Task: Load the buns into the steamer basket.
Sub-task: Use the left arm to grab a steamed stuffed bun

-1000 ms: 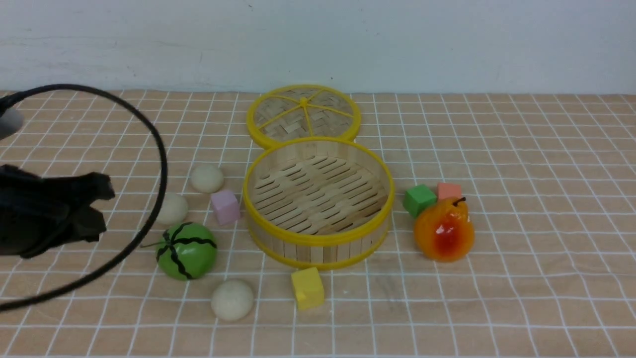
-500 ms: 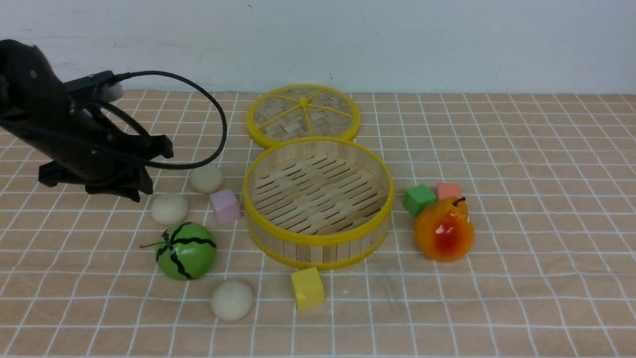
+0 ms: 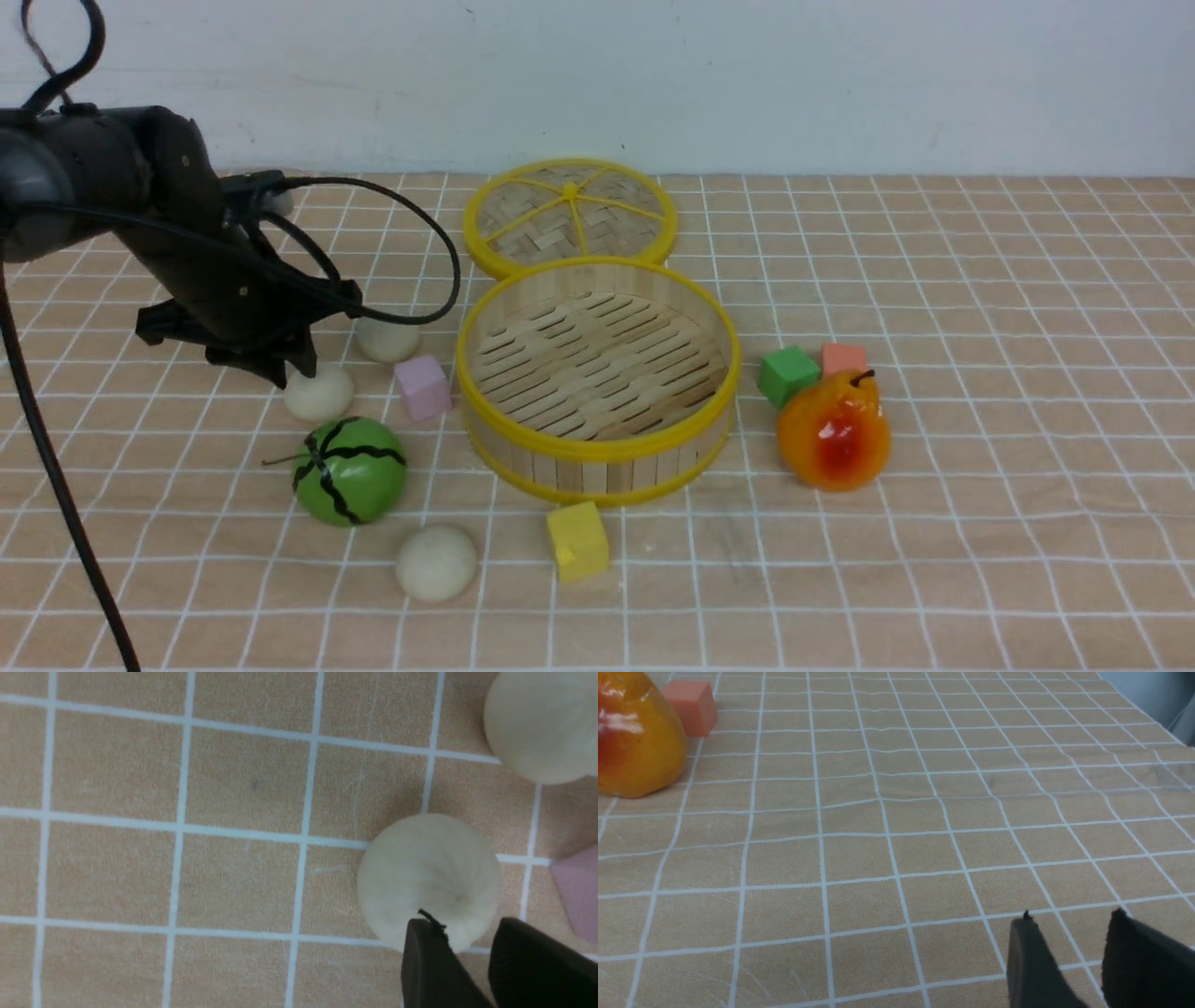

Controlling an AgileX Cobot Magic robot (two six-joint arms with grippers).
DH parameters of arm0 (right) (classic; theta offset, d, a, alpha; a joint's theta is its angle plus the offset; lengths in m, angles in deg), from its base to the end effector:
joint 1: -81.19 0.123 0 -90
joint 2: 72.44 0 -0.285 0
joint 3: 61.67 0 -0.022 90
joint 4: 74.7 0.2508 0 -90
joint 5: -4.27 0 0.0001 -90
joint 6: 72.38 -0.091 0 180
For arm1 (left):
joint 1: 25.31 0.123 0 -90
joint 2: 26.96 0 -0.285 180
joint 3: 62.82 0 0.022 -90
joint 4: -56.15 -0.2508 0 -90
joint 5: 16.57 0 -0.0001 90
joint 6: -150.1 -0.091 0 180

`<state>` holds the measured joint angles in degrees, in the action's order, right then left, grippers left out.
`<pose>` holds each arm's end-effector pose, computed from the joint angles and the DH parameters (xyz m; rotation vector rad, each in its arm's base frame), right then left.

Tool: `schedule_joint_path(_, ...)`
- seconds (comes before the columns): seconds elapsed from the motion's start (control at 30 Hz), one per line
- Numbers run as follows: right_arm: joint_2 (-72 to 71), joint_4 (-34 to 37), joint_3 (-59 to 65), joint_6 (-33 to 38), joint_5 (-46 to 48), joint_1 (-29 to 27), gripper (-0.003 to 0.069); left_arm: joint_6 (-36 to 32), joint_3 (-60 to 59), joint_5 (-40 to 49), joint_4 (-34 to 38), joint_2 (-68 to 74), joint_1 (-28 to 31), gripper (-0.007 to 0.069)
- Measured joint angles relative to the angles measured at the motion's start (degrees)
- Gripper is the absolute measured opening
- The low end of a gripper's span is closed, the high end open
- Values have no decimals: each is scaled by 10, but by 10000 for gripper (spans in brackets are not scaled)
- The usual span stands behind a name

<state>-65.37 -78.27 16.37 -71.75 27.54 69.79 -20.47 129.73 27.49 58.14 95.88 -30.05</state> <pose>0.0500 -0.0124 0.1727 0.1406 1.8908 -0.2055 0.4351 -0.0383 0.2141 -0.1367 2.6952 -0.1157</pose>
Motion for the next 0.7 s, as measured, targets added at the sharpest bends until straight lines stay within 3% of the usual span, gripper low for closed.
schedule_joint_path(0.33,0,0,0,0,0,0,241,102,22,-9,-123,35,-38,209)
schedule_joint_path(0.7,0,0,0,0,0,0,241,124,25,-22,-133,59,-38,213)
